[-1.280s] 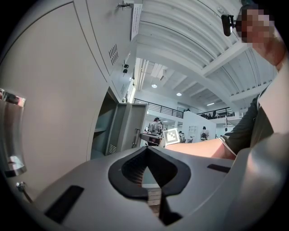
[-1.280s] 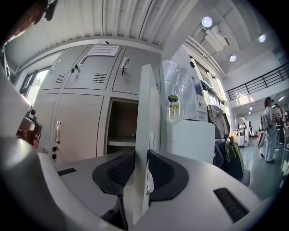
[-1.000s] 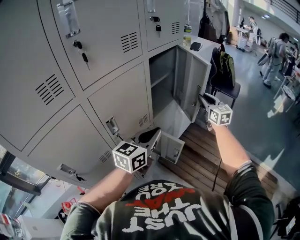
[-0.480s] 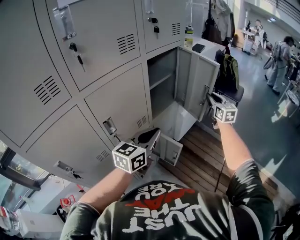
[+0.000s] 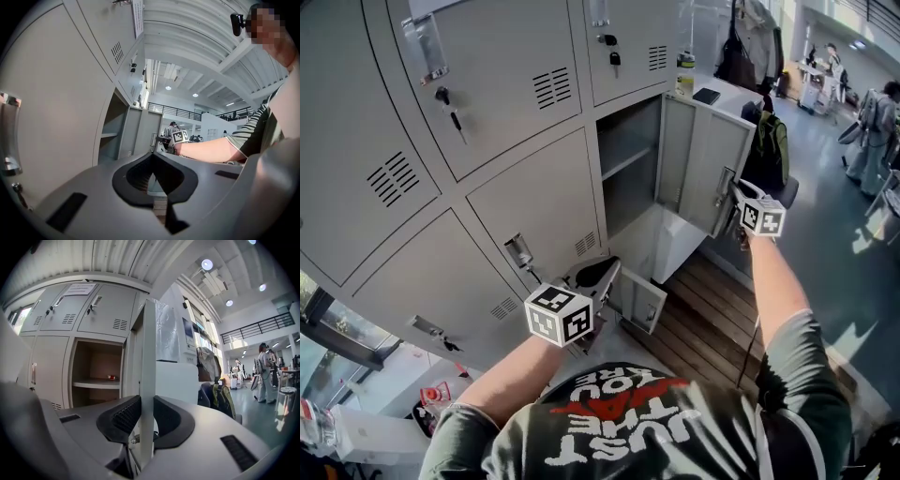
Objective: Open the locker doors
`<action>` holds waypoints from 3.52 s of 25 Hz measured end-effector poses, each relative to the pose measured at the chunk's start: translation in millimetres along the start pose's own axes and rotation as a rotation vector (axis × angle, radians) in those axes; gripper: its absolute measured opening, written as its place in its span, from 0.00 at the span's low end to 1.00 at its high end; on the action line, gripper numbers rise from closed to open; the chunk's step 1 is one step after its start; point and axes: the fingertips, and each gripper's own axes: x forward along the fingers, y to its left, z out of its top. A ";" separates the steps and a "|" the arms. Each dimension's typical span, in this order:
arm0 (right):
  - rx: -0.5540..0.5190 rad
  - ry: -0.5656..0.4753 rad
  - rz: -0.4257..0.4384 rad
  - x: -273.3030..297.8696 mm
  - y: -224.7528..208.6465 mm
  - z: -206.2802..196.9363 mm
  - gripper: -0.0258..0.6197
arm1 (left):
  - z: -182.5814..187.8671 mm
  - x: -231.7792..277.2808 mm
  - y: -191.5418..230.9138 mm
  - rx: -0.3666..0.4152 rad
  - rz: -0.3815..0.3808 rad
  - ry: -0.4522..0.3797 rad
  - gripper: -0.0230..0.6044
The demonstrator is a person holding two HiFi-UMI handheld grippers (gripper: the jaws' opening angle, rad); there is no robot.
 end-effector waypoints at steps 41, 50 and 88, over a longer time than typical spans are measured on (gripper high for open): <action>0.008 -0.005 -0.007 14.2 -32.0 -1.0 0.25 | 61.8 140.5 39.4 0.061 0.014 0.001 0.04; 0.047 0.002 -0.021 -38.7 16.0 0.2 0.27 | 61.7 107.4 36.1 0.074 0.002 -0.013 0.04; 0.058 0.089 0.290 -159.4 385.8 -51.9 0.09 | 3.7 -95.2 48.4 0.086 -0.070 -0.046 0.04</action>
